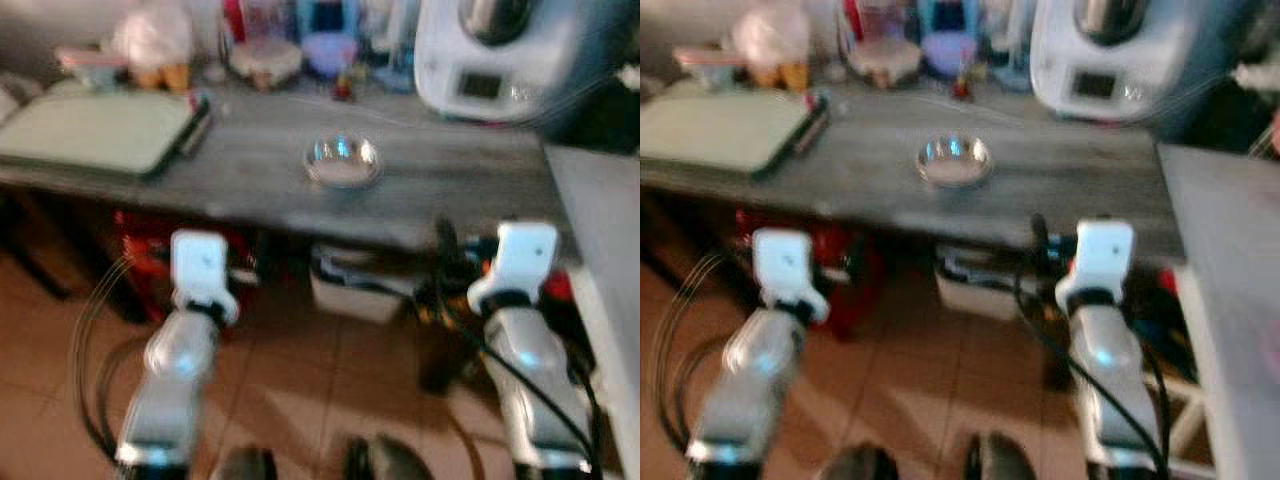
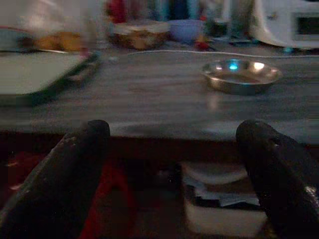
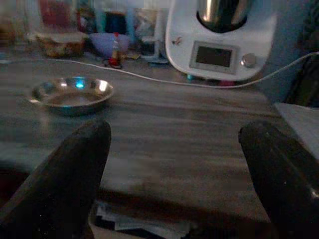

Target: Setting the table

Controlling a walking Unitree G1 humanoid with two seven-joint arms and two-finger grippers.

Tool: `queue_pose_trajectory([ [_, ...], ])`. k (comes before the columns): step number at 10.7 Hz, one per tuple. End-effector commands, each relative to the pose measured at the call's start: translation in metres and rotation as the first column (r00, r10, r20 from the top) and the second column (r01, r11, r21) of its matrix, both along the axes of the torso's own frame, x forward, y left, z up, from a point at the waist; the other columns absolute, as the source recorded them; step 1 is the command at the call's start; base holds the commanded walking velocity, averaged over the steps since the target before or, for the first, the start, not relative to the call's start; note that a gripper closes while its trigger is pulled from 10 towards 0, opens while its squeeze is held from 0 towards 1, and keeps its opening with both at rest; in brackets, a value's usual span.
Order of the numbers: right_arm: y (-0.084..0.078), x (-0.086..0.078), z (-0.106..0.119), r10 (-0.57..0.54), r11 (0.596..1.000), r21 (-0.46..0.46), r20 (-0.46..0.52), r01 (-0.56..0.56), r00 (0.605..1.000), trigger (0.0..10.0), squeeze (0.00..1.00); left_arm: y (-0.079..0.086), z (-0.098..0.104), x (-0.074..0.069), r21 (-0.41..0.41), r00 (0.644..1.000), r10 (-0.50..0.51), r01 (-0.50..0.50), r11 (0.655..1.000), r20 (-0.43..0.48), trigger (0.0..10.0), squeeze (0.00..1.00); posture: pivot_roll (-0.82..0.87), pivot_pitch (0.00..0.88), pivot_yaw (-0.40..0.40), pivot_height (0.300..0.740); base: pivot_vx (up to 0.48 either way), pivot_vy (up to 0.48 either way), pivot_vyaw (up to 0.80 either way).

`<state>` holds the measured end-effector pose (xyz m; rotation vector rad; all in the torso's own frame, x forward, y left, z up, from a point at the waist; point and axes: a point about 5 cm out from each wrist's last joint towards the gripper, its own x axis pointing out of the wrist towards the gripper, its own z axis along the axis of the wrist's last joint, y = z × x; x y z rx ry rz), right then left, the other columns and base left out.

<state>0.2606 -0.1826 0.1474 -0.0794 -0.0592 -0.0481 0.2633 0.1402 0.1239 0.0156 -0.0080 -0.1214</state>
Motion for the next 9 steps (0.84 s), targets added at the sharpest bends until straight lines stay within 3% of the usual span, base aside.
queue_pose_trajectory([
  [1,-0.001,0.000,0.004,0.002,1.000,0.000,0.019,-0.002,1.000,10.0,0.00,0.001,-0.003,-0.003,-0.003,1.000,0.000,0.000,1.000,-0.016,10.0,0.00,-0.04,0.040,0.037,0.740,-0.292,0.000,0.00],
  [2,-0.004,-0.001,0.002,-0.015,1.000,0.003,0.005,0.015,1.000,10.0,0.00,-0.002,-0.001,-0.004,0.000,1.000,-0.017,0.017,1.000,-0.011,10.0,0.00,-0.03,0.046,0.038,0.740,-0.292,0.000,0.00],
  [5,0.010,0.006,-0.004,-0.011,0.999,-0.034,-0.020,0.010,1.000,10.0,0.00,0.003,0.001,0.001,-0.005,1.000,-0.002,0.002,1.000,0.002,10.0,0.00,-0.03,0.028,0.027,0.740,-0.195,0.000,0.00],
  [6,0.013,0.008,-0.003,0.025,1.000,-0.005,-0.013,-0.025,1.000,10.0,0.00,0.002,0.003,0.001,-0.008,1.000,-0.003,0.003,1.000,0.008,10.0,0.00,-0.03,0.027,0.024,0.740,0.000,0.000,0.00],
  [7,0.007,0.012,-0.003,-0.019,1.000,0.020,-0.023,0.020,1.000,10.0,0.00,-0.003,0.001,-0.001,-0.016,0.999,-0.043,0.043,0.999,0.013,10.0,0.00,-0.03,0.029,0.026,0.740,0.000,0.000,0.00],
  [9,0.008,0.003,0.004,0.014,0.997,0.069,0.030,-0.016,0.999,10.0,0.00,-0.004,0.000,-0.008,-0.043,0.998,-0.059,0.059,0.997,-0.005,10.0,0.00,-0.04,0.040,0.028,0.740,0.000,-0.390,0.00],
])
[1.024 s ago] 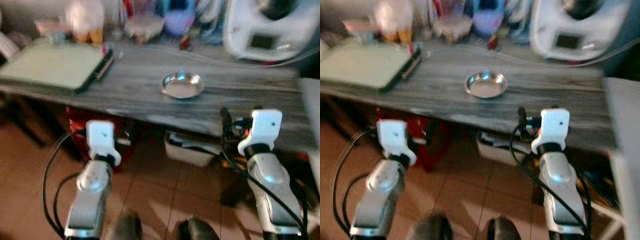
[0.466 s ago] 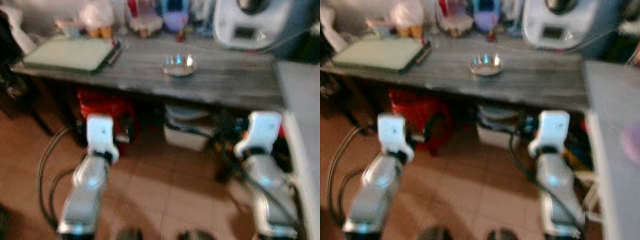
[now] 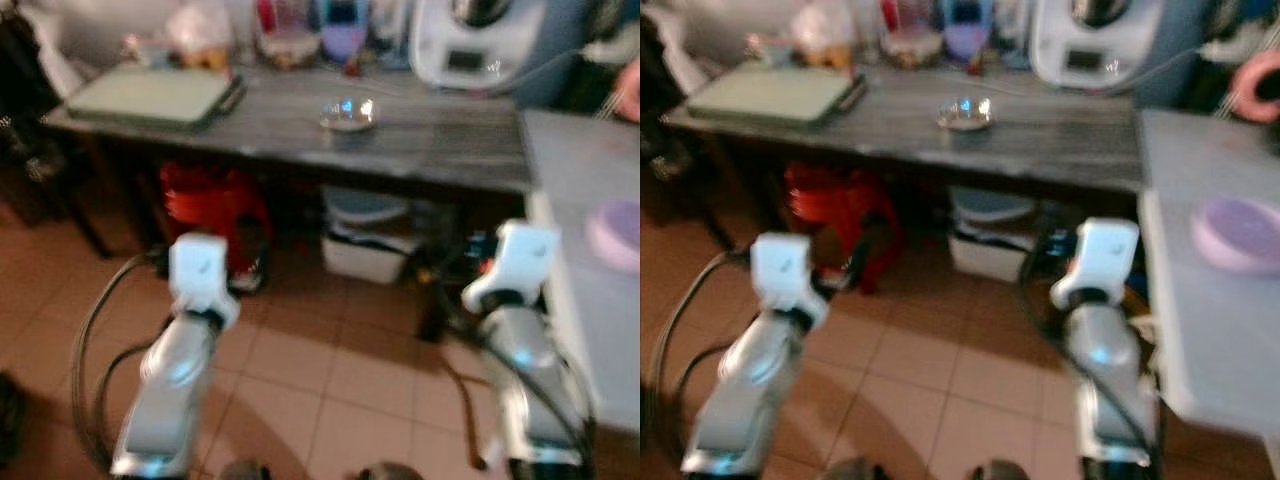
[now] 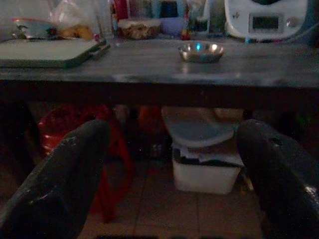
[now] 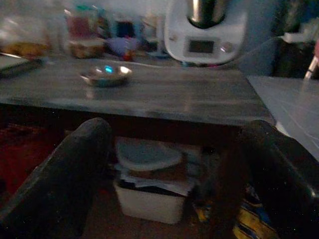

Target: Setting the table

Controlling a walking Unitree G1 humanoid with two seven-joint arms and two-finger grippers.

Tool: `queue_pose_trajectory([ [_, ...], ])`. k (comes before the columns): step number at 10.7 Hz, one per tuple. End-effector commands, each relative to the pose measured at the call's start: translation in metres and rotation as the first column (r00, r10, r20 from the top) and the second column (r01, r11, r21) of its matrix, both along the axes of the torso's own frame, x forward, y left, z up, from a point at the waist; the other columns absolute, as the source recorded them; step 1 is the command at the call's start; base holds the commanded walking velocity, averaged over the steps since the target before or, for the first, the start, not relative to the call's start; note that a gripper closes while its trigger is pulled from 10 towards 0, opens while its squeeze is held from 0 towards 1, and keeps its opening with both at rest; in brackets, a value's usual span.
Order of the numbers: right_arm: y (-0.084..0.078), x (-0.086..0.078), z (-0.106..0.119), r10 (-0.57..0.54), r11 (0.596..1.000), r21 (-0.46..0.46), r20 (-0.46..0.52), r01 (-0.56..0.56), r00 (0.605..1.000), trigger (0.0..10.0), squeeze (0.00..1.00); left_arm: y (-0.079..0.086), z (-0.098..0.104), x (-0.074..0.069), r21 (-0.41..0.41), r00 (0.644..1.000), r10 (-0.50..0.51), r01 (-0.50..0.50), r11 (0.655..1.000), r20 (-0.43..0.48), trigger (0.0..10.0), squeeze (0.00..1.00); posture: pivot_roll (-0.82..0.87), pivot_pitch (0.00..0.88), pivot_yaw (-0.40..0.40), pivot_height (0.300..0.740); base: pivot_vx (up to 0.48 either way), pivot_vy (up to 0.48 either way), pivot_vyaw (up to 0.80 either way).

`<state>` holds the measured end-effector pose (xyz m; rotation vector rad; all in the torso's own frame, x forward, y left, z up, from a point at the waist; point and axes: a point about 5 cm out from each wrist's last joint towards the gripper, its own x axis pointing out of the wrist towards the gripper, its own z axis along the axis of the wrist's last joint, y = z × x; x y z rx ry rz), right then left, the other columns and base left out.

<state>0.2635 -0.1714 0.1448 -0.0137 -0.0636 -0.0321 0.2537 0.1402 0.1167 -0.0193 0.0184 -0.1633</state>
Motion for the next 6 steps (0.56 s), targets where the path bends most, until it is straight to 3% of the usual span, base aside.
queue_pose_trajectory([
  [1,0.0005,-0.0005,0.0011,0.000,1.000,0.010,0.001,0.000,1.000,10.0,0.00,-0.0034,-0.0007,0.0007,-0.019,1.000,-0.020,0.020,1.000,-0.006,10.0,0.00,-0.04,0.045,0.032,0.740,0.000,-0.480,-0.41],
  [3,0.0065,0.0010,0.0013,0.025,0.999,0.042,0.004,-0.025,1.000,10.0,0.00,-0.0085,0.0010,-0.0029,-0.036,0.998,-0.061,0.060,0.998,-0.008,10.0,0.00,-0.04,0.059,0.032,0.740,0.000,-0.476,-0.68],
  [6,0.0042,0.0088,0.0088,0.035,0.999,0.024,0.031,-0.036,0.999,10.0,0.00,-0.0087,0.0058,0.0013,-0.038,0.999,-0.053,0.053,0.998,0.014,10.0,0.00,-0.04,0.065,0.028,0.740,0.000,-0.466,0.00],
])
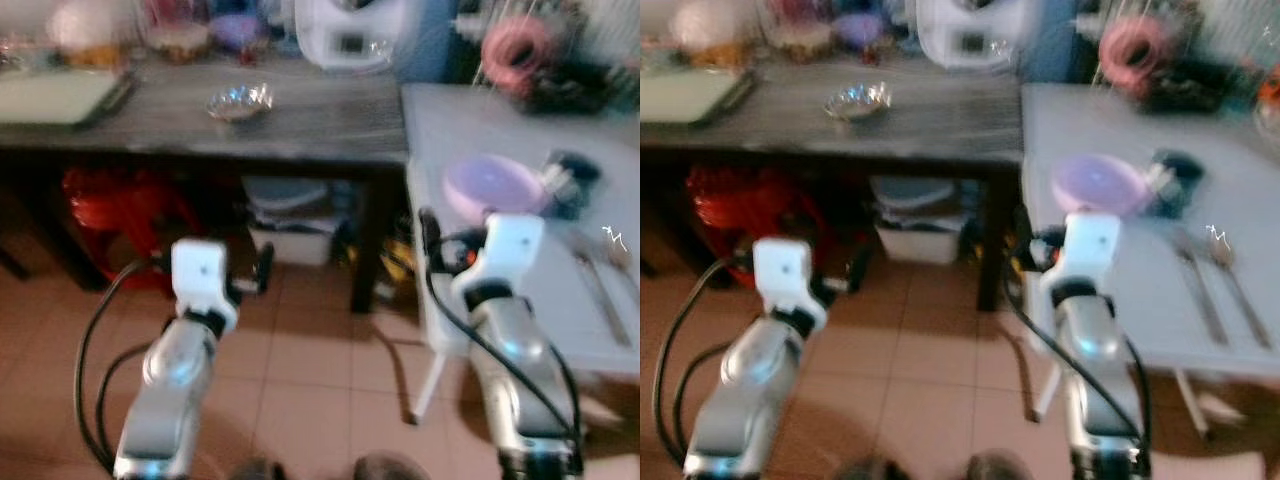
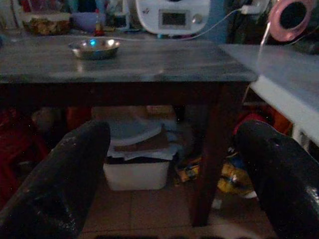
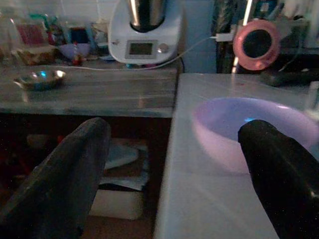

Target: Setting the table

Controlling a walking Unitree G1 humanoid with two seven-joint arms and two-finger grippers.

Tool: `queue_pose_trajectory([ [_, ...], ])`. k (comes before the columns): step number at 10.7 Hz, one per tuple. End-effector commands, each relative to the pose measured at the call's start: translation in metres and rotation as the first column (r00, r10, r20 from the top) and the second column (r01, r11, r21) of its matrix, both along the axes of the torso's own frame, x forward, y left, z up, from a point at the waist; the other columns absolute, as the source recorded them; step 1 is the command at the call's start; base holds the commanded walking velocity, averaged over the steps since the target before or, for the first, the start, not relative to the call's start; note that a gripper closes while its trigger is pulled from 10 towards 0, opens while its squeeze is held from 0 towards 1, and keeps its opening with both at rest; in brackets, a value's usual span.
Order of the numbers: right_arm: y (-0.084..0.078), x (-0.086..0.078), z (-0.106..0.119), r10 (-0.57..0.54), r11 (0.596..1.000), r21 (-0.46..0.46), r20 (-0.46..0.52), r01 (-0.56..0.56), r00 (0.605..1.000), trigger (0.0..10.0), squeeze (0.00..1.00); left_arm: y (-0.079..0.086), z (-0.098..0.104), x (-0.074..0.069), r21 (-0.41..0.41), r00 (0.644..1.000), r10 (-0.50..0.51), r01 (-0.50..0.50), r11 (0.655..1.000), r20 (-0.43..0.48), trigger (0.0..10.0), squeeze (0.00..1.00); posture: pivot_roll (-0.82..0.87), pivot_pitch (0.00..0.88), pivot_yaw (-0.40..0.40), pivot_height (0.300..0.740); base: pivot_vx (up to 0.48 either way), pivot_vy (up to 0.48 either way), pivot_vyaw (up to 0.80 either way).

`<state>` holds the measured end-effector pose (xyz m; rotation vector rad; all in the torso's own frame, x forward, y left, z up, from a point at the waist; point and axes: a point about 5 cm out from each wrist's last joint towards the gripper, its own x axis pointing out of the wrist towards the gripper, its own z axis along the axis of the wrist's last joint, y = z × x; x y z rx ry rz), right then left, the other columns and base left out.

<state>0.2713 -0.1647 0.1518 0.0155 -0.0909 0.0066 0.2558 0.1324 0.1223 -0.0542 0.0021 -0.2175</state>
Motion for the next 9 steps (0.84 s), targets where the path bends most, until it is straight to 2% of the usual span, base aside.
queue_pose_trajectory([
  [1,-0.002,0.002,0.003,-0.003,1.000,-0.005,0.010,0.003,1.000,10.0,0.00,-0.002,0.001,-0.001,0.001,1.000,-0.005,0.005,1.000,-0.001,10.0,0.00,-0.04,0.066,0.032,0.740,0.000,-0.446,0.00],
  [3,-0.002,0.006,0.006,-0.007,1.000,-0.003,0.021,0.007,1.000,10.0,0.00,-0.002,0.002,0.002,0.017,1.000,-0.004,0.003,1.000,0.006,10.0,0.00,-0.04,0.075,0.037,0.740,0.253,-0.351,0.00],
  [6,0.003,0.017,0.015,0.027,0.999,-0.024,0.055,-0.026,0.998,10.0,0.00,-0.001,0.003,0.001,0.030,1.000,0.013,-0.014,0.999,0.012,10.0,0.00,-0.03,0.087,0.035,0.740,0.000,0.000,0.00],
  [8,0.003,0.014,0.013,0.028,0.999,-0.031,0.050,-0.026,0.998,10.0,0.00,-0.002,0.004,-0.003,0.020,1.000,0.000,0.000,1.000,0.016,10.0,0.00,-0.03,0.096,0.036,0.740,0.321,0.000,0.00],
  [9,0.004,0.011,0.013,0.032,0.999,-0.034,0.052,-0.031,0.998,10.0,0.00,-0.002,0.005,-0.003,0.019,1.000,0.001,-0.001,1.000,0.021,10.0,0.00,-0.03,0.100,0.035,0.740,0.352,0.000,0.56],
])
